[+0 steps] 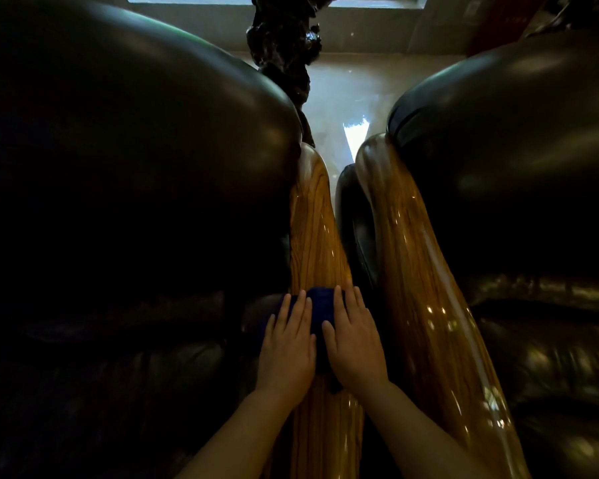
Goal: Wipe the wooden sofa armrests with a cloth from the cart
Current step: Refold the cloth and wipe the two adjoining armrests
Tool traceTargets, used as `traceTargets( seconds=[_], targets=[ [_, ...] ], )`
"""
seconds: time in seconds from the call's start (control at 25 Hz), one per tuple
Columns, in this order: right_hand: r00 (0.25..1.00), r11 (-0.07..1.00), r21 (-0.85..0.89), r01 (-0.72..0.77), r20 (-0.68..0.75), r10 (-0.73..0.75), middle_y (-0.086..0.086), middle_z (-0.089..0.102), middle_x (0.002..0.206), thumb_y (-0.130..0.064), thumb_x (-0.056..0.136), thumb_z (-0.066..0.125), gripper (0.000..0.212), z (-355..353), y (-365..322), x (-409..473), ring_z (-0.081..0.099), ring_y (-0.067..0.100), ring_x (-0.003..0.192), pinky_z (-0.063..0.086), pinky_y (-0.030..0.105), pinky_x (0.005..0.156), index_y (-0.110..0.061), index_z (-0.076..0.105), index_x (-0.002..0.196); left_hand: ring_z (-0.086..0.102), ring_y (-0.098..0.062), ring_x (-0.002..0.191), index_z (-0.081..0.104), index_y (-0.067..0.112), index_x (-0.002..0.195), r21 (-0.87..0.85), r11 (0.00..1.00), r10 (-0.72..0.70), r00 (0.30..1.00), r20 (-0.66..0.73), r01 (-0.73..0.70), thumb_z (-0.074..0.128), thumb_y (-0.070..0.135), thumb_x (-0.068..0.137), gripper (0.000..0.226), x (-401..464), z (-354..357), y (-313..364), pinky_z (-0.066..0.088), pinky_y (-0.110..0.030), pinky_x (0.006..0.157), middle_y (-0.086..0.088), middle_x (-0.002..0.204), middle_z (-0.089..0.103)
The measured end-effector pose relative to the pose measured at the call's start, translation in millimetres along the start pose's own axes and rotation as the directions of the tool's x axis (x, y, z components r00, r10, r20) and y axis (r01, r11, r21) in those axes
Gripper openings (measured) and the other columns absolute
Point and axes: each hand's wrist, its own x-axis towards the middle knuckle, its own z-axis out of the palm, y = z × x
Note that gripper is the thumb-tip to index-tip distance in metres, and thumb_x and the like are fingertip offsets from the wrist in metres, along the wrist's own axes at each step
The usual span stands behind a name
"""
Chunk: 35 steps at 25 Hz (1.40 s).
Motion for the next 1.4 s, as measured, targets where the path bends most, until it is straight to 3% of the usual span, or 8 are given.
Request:
traceTargets(
  seconds=[0.12, 0.2, 0.28, 0.36, 0.48, 0.6, 1.08, 1.4],
  targets=[
    [0.999, 1.000, 0.016, 0.017, 0.034, -0.017, -0.002, -0.011, 0.156, -0.041, 0.093, 0.031, 0.064, -12, 0, -20, -0.017, 0.010, 0.140, -0.005, 0.041, 0.115, -0.025, -0.005, 0.144, -0.022, -0.007, 0.138, -0.015, 0.026, 0.138, -0.081, 0.996, 0.045, 0.998, 0.050, -0.041, 0.025, 0.029, 0.096, 0.058, -22, -9, -4, -0.004, -0.033, 0.117, 0.008, 0.154, -0.016],
    [0.994, 0.994, -0.060, 0.093, -0.056, -0.097, 0.006, 0.012, 0.156, -0.035, 0.083, 0.052, 0.073, -22, -3, -36, 0.009, 0.021, 0.144, 0.014, 0.045, 0.115, -0.022, 0.015, 0.144, -0.011, -0.004, 0.141, -0.003, 0.025, 0.143, -0.135, 0.987, 0.093, 0.996, 0.000, -0.092, 0.033, 0.020, 0.094, 0.061, -31, -20, -10, 0.003, -0.031, 0.117, 0.008, 0.156, -0.005],
    [0.976, 0.975, -0.160, 0.155, -0.128, -0.176, 0.014, 0.049, 0.137, -0.023, 0.070, 0.071, 0.068, -27, -5, -47, 0.046, 0.029, 0.126, 0.045, 0.043, 0.100, -0.013, 0.044, 0.132, 0.006, -0.008, 0.143, 0.009, 0.022, 0.144, -0.067, 0.985, 0.154, 0.987, -0.056, -0.157, 0.037, 0.014, 0.094, 0.059, -34, -25, -16, 0.013, -0.030, 0.117, 0.005, 0.156, 0.012],
    [0.972, 0.971, -0.188, 0.149, -0.152, -0.179, 0.013, 0.063, 0.117, -0.013, 0.065, 0.079, 0.054, -30, -9, -50, 0.060, 0.028, 0.108, 0.057, 0.038, 0.084, -0.010, 0.060, 0.116, 0.012, -0.013, 0.143, 0.015, 0.020, 0.144, -0.001, 0.987, 0.162, 0.986, -0.042, -0.162, 0.043, 0.012, 0.092, 0.059, -34, -26, -15, 0.020, -0.029, 0.115, 0.002, 0.154, 0.019],
    [0.986, 0.984, -0.138, 0.114, -0.104, -0.129, 0.008, 0.064, 0.106, -0.006, 0.078, 0.066, 0.023, -36, -17, -41, 0.058, 0.021, 0.098, 0.054, 0.025, 0.074, -0.010, 0.065, 0.101, 0.036, -0.016, 0.127, 0.043, 0.016, 0.130, 0.084, 0.976, 0.205, 0.978, -0.045, -0.201, 0.046, 0.014, 0.091, 0.039, -29, -28, -7, 0.042, -0.024, 0.096, -0.002, 0.136, 0.045],
    [0.991, 0.995, -0.008, 0.101, -0.086, -0.101, -0.001, 0.058, 0.094, -0.008, 0.087, 0.052, 0.013, -48, -17, -28, 0.049, 0.010, 0.083, 0.037, 0.015, 0.065, -0.014, 0.061, 0.093, 0.049, -0.013, 0.104, 0.060, 0.019, 0.105, 0.000, 0.987, 0.163, 0.983, -0.079, -0.163, 0.049, 0.018, 0.089, 0.020, -17, -46, -6, 0.046, -0.023, 0.078, 0.002, 0.108, 0.058],
    [0.976, 0.979, 0.168, 0.111, -0.204, -0.076, -0.014, 0.048, 0.083, -0.011, 0.080, 0.063, 0.009, -280, -51, -61, 0.050, 0.002, 0.077, 0.040, 0.013, 0.065, -0.020, 0.062, 0.081, 0.053, -0.009, 0.090, 0.066, 0.020, 0.096, -0.148, 0.955, 0.238, 0.962, -0.133, -0.257, 0.061, 0.013, 0.081, 0.017, -27, -240, 122, 0.045, -0.021, 0.079, 0.008, 0.092, 0.054],
    [0.924, 0.981, 0.058, 0.186, -0.350, -0.154, 0.007, 0.061, 0.085, -0.007, 0.076, 0.065, 0.007, -433, -50, -117, 0.056, 0.017, 0.077, 0.044, 0.024, 0.067, -0.010, 0.067, 0.082, 0.058, -0.019, 0.088, 0.068, 0.010, 0.092, -0.126, 0.928, 0.309, 0.913, -0.266, -0.350, 0.061, 0.008, 0.078, 0.016, -78, -335, 249, 0.050, -0.032, 0.081, -0.008, 0.095, 0.064]
  ],
)
